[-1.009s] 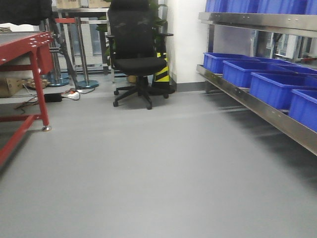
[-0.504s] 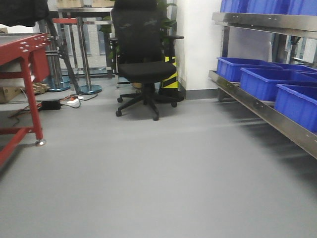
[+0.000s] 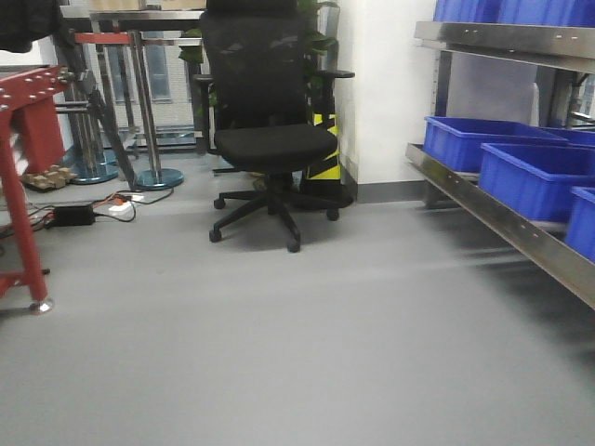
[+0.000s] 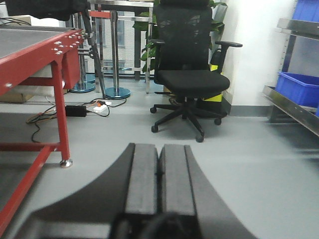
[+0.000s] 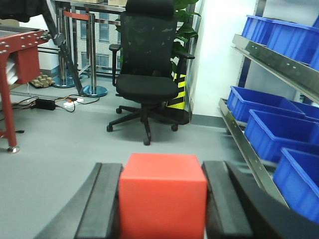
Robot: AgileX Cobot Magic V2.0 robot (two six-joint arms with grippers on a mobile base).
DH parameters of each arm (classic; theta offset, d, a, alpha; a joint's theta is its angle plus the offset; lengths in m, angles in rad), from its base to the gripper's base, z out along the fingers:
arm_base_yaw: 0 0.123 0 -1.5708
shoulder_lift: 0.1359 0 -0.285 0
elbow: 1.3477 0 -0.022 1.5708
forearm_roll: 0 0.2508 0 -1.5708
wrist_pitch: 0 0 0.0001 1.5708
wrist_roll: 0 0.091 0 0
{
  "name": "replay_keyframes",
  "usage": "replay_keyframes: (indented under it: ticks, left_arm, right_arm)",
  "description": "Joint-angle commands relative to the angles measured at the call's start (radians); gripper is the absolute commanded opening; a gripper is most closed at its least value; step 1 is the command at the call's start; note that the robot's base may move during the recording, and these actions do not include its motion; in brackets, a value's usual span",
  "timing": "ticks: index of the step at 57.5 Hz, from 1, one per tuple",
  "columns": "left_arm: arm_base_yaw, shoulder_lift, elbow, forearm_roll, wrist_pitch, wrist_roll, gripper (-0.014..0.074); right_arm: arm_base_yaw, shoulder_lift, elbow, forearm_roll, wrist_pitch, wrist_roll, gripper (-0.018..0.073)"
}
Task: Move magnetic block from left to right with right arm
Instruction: 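Drive the base toward the office chair carrying the red cube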
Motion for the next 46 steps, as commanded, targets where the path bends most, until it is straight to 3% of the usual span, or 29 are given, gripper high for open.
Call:
replay_keyframes:
  ticks: [1,46]
  left_arm:
    - [0.002,-0.008,0.008,-0.005,-0.084,-0.006,-0.0126]
    - [0.002,-0.008,0.008,-0.005,-0.084,-0.006,-0.0126]
  right_arm:
    - [-0.004,0.018,-0.027,-0.021,-0.088,-0.008,0.0119]
    - [-0.004,0.018,-0.027,-0.021,-0.088,-0.008,0.0119]
